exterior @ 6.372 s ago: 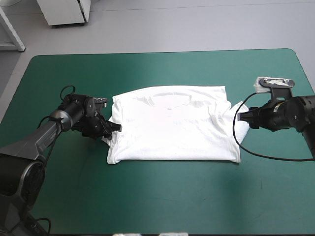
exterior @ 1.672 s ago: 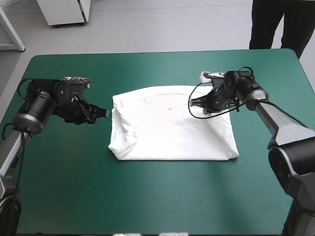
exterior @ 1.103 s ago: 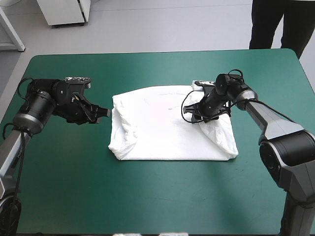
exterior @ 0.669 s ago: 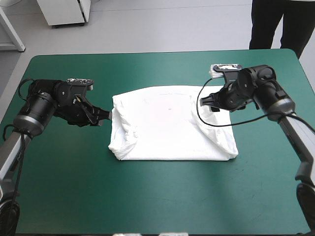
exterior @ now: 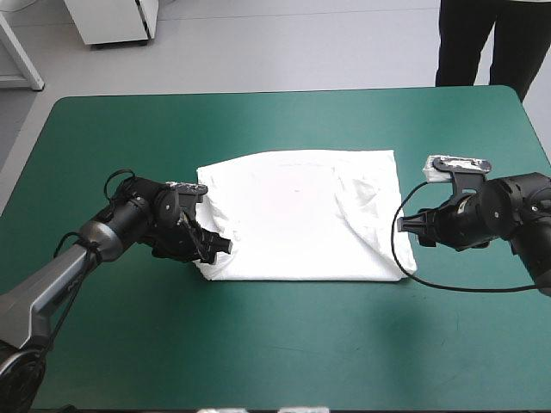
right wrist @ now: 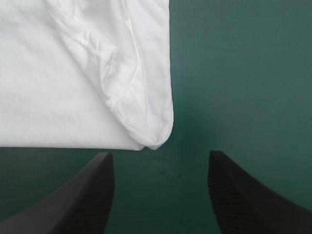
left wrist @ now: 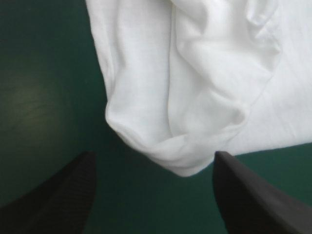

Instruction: Fold the cloth

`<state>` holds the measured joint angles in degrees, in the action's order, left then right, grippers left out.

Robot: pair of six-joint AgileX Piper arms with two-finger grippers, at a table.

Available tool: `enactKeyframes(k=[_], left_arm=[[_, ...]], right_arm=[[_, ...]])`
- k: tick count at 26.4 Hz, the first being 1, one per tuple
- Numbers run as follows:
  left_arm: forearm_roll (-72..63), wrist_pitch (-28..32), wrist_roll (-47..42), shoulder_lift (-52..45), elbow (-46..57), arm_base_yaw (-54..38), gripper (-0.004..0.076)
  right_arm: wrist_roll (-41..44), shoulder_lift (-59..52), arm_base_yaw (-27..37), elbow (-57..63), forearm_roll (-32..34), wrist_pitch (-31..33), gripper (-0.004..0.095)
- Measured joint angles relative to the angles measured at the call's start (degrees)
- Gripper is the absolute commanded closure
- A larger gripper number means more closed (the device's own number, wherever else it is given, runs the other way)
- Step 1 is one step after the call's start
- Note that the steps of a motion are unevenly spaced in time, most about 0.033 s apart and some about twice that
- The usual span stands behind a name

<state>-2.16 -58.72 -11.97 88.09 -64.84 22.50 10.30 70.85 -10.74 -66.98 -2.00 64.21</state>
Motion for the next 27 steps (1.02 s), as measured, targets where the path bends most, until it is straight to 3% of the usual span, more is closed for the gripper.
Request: enactKeyframes(k=[9,12,14,18,21,27], left_arm=[[-1.00,3.18,-1.55,9.48,-0.06,0.00,0.0181],[-1.13,2.49,-1.55,10.89,-0.63,0.00,0.0251],[-1.31,1.76,-1.55,11.72,-1.03,-0.06,0.0377],[-2.58,2.03,-1.55,12.19,-1.43,-0.06,0.0737],[-4.85,2.71,-1.32,12.37,-1.49,-0.06,0.0731],[-5.74,2.78,0.00,12.44,-1.49,0.00,0.0734]], right_arm=[[0.05,0.00,0.00,0.00,0.82,1.71,0.0422],[0.05,0.00,0.00,0.00,1.37,2.23,0.0422],[0.05,0.00,0.00,0.00,1.50,2.23,0.0422],[0.05,0.00,0.00,0.00,1.50,2.24,0.0422],[0.05,0.00,0.00,0.00,1.29,3.09,0.0407],[-1.66,3.08,0.00,0.00,-0.69,3.30,0.0267]])
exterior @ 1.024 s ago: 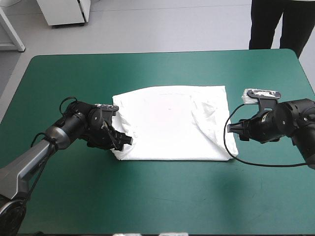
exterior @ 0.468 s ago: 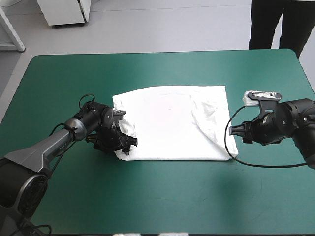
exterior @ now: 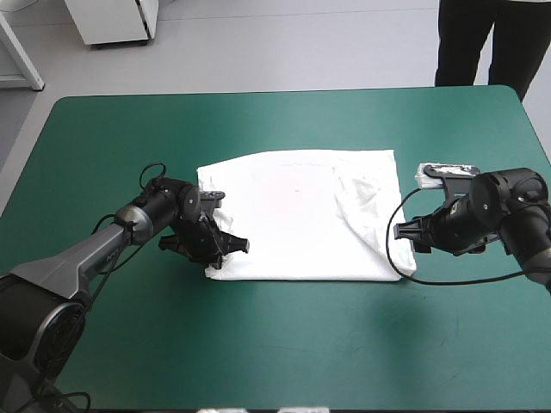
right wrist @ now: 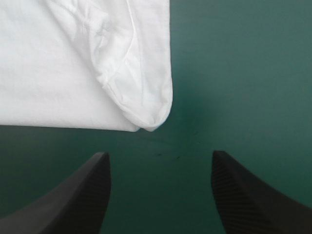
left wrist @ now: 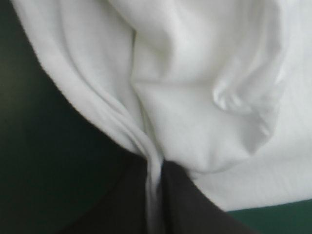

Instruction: Fold the cloth

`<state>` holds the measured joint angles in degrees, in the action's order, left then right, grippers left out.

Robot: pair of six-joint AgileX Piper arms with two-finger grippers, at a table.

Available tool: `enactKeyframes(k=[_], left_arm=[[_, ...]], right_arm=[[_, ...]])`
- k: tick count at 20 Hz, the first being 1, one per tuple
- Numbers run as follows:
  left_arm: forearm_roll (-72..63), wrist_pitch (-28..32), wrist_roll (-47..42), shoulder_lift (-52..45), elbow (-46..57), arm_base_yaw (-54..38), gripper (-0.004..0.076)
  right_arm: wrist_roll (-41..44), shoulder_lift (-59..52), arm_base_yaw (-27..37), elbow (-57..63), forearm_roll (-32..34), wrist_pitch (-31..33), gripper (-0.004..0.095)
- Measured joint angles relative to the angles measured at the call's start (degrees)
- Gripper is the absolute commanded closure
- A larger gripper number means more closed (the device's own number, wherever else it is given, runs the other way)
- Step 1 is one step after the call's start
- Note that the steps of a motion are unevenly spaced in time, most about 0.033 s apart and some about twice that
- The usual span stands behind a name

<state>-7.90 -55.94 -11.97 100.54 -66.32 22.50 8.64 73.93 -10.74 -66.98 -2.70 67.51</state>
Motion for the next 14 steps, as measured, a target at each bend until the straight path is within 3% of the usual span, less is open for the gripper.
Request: enactKeyframes(k=[6,14], left_arm=[[-0.27,0.00,1.06,0.00,0.00,-0.05,0.0734],[-0.29,0.11,1.33,0.00,0.00,-0.05,0.0734]], right_arm=[[-0.45,7.97,0.00,0.00,-0.78,-3.32,0.0274],[0.39,12.36,0.00,10.23,-2.69,-14.96,0.0316]])
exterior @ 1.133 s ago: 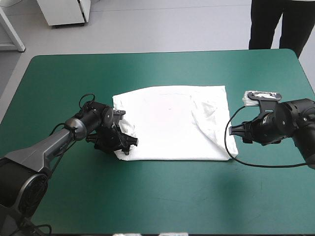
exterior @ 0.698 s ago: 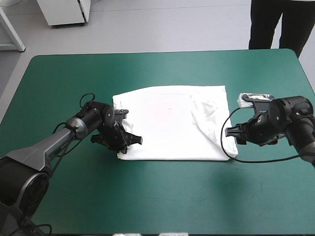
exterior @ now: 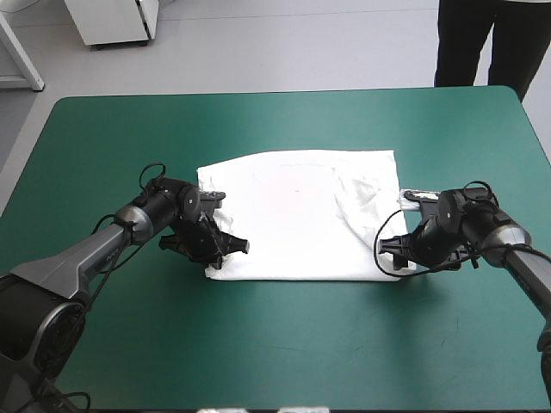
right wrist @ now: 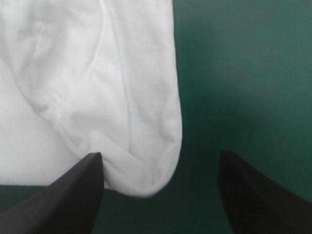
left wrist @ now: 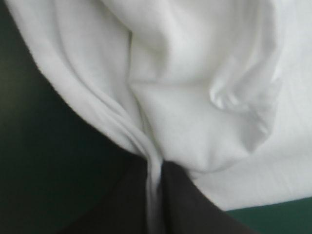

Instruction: Fold the cloth

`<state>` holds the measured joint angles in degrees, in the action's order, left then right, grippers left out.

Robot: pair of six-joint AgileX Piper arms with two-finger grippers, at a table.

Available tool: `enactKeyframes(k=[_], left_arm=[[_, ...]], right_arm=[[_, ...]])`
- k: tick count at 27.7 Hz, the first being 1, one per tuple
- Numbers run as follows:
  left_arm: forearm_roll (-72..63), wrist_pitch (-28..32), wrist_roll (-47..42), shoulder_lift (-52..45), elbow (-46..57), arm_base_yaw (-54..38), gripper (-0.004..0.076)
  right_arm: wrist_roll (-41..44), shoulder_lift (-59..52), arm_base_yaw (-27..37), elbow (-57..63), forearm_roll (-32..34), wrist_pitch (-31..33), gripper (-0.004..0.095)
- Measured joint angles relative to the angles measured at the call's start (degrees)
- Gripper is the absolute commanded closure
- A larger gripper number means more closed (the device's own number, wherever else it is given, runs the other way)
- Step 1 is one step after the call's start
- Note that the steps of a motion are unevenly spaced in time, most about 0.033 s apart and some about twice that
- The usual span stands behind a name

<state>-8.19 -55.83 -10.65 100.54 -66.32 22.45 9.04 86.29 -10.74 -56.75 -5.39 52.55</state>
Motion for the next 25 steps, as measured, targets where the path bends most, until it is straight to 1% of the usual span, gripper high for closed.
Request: enactKeyframes(k=[2,4,6,9,11,12,14,22,25], left_arm=[[0.00,-0.05,0.00,0.00,0.00,0.00,0.0734],[0.00,-0.05,0.14,0.00,0.00,0.00,0.0734],[0.00,0.07,0.19,0.02,0.00,0.00,0.0734],[0.05,0.08,0.19,0.07,0.00,0.00,0.0734],[0.05,0.08,0.19,0.07,0.00,0.00,0.0734],[0.05,0.08,0.19,0.07,0.00,0.00,0.0734],[-0.01,0.08,0.19,0.07,0.00,0.00,0.0734],[0.12,0.08,1.02,-0.33,-0.17,0.00,0.0734],[0.24,-0.05,1.29,-1.12,-0.69,0.00,0.0734]], right_arm=[[0.10,2.15,0.00,0.33,-0.25,-1.83,0.0354],[0.47,4.36,0.00,0.35,-0.19,-2.27,0.0416],[0.58,5.10,0.00,-0.05,-0.02,-1.86,0.0501],[0.65,5.81,0.06,-0.54,-0.20,-1.15,0.0744],[0.68,6.06,-0.05,-0.67,-1.17,-1.09,0.0932],[0.73,6.17,-0.26,-0.67,-1.80,-1.23,0.0919],[0.88,6.17,-0.77,-0.67,-2.45,-1.35,0.0925],[0.88,5.33,-1.48,-1.00,-2.21,-1.52,0.0925],[0.92,4.16,-1.84,-1.82,-2.39,-0.50,0.0925]])
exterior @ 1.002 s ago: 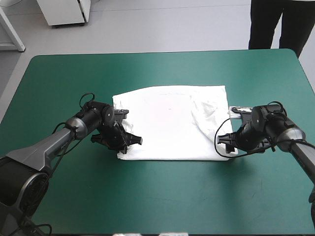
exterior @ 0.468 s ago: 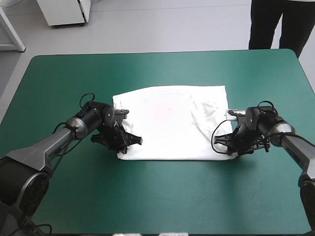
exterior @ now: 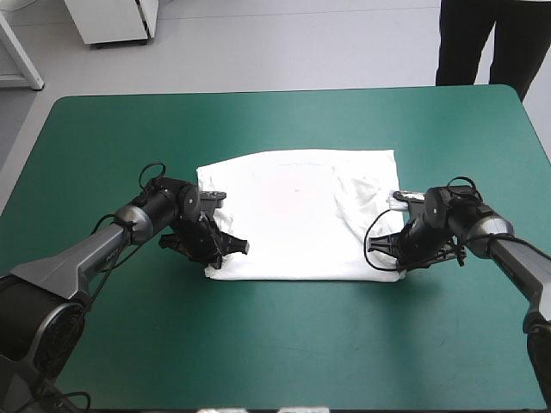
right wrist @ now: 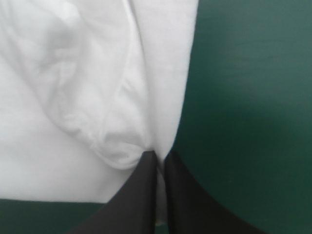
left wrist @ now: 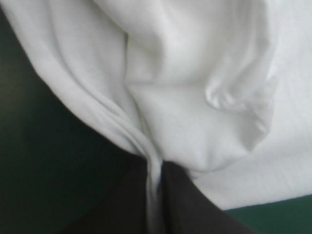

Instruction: Fold the cloth

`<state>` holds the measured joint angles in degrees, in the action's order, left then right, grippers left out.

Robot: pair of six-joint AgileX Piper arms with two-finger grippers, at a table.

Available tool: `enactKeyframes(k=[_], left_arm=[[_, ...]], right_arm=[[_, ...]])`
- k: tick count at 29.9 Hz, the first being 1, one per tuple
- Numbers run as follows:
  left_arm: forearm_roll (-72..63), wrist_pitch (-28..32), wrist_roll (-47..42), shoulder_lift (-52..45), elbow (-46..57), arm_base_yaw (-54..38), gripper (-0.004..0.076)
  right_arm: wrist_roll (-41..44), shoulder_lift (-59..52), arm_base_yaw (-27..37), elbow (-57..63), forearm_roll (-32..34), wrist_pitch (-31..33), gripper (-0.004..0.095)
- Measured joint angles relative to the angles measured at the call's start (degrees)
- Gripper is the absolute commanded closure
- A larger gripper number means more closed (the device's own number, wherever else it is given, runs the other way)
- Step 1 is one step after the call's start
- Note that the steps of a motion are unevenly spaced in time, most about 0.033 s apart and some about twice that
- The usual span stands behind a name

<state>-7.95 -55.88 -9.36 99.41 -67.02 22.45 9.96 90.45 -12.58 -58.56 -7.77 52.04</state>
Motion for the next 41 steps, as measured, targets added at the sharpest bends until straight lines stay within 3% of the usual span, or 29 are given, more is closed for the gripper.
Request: enactKeyframes(k=[6,17,25,36,41], left_arm=[[3.77,-0.18,0.19,-1.86,-3.31,0.06,0.0734],[15.56,-1.47,-2.93,-1.25,-21.97,-0.16,0.0734],[16.69,0.49,-3.47,9.40,-34.72,-3.22,0.0734],[16.42,1.46,-2.62,26.94,-51.49,-5.56,0.0734],[16.21,2.65,-2.62,31.97,-54.56,-5.87,0.0734]], right_arm=[[-0.38,-4.89,-0.13,-5.92,0.11,1.71,0.0925],[-0.52,-2.61,0.78,-18.94,2.40,-0.63,0.0925],[-0.52,6.80,2.95,-29.83,2.52,-4.78,0.0925],[-0.57,24.79,4.75,-46.05,1.55,-5.10,0.0925],[-0.65,31.25,5.44,-50.50,1.06,-4.73,0.0925]])
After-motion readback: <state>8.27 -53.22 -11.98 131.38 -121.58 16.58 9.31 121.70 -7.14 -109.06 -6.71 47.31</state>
